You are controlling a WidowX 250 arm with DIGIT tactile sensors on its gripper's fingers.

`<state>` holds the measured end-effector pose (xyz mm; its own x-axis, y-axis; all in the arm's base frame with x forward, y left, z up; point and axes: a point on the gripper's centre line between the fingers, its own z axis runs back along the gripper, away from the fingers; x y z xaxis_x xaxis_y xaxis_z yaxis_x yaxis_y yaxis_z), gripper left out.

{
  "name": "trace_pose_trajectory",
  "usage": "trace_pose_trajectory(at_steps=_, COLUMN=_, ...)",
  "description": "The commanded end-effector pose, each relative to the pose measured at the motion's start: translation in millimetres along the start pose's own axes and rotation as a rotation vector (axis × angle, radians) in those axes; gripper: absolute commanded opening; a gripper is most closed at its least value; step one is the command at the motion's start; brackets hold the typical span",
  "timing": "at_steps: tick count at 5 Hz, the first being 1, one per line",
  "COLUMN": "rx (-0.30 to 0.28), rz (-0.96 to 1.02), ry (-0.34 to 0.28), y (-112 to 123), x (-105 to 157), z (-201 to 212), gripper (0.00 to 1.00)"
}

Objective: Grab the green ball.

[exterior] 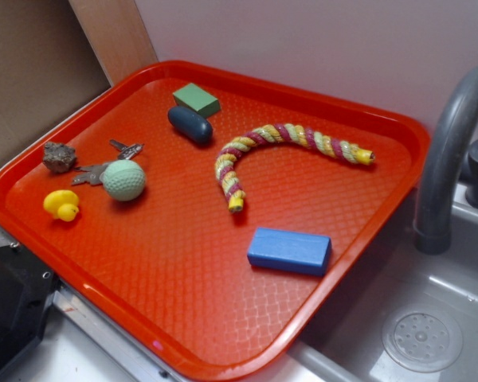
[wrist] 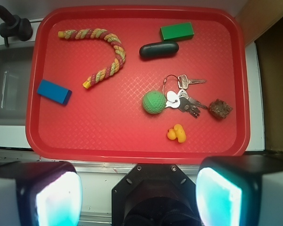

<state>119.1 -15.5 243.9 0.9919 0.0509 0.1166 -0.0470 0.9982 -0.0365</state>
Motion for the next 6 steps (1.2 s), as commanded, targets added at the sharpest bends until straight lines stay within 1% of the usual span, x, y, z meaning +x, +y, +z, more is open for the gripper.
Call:
trace_pose_trajectory(at_steps=1, rx=0.0, rz=0.0, ry=0.0, y=0, x=0, z=0, gripper=1.0)
trace_pose_trajectory(at_steps=2, rx=0.06, rz=0.244, ry=-0.047, y=11, x=17, z=-49, gripper=1.0)
trace_pose_trajectory(at_steps=3, rx=0.024, rz=0.382, ry=-0.092, y=20, x=21, z=-78, gripper=1.0)
trace_pose_trajectory(at_steps=4, rx=0.014, rz=0.487, ry=-0.105, y=30, x=34, z=-117, gripper=1.0)
trace_pose_trajectory(at_steps=5, rx=0.046, rz=0.531, ry=-0.136, y=44, x=48, z=-147, gripper=1.0)
trace_pose_trajectory(at_steps=6, rx=0.038, rz=0.591, ry=-0.152, y=45, x=57, z=-170, gripper=1.0)
